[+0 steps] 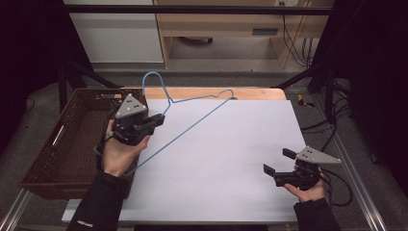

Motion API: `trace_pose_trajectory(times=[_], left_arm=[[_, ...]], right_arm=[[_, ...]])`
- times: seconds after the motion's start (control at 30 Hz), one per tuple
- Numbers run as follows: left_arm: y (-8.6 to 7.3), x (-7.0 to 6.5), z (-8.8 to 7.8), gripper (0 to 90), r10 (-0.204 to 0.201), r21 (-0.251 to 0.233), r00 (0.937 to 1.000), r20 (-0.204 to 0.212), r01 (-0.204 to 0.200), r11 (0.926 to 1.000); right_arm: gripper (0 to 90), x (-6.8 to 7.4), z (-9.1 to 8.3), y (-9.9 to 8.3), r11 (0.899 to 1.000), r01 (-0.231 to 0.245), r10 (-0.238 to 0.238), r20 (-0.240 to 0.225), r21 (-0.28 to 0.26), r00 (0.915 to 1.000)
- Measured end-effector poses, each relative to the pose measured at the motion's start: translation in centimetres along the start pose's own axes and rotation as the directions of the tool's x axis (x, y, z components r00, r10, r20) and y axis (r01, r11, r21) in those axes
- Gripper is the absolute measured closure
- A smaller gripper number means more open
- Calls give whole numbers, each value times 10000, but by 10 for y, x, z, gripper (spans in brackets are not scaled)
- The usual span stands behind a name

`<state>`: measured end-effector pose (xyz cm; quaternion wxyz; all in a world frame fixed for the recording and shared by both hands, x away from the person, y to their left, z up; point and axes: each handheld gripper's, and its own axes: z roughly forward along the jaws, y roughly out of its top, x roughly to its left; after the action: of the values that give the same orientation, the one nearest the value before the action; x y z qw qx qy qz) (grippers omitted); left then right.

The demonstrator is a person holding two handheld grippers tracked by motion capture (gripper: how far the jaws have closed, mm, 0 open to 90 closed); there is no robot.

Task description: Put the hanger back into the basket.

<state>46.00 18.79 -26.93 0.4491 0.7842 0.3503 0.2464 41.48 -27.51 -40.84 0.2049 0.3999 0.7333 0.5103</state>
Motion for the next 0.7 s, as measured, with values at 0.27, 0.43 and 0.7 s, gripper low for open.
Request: trace_pose_trajectory(times=[0.27, 0.43, 0.7], left_arm=[[1, 36, -21, 874, -70, 101, 9999, -141, 71, 9999], [2, 49, -30, 874, 45, 235, 9981, -606, -31, 9997], [-2, 75, -43, 874, -214, 154, 9904, -1363, 238, 9996]], right_arm=[[44, 0, 0, 0, 10000, 79, -79, -23, 21, 10000], [44, 1, 1, 0, 10000, 76, -76, -51, 12, 10000], [42, 1, 2, 0, 10000, 57, -57, -41, 49, 10000]])
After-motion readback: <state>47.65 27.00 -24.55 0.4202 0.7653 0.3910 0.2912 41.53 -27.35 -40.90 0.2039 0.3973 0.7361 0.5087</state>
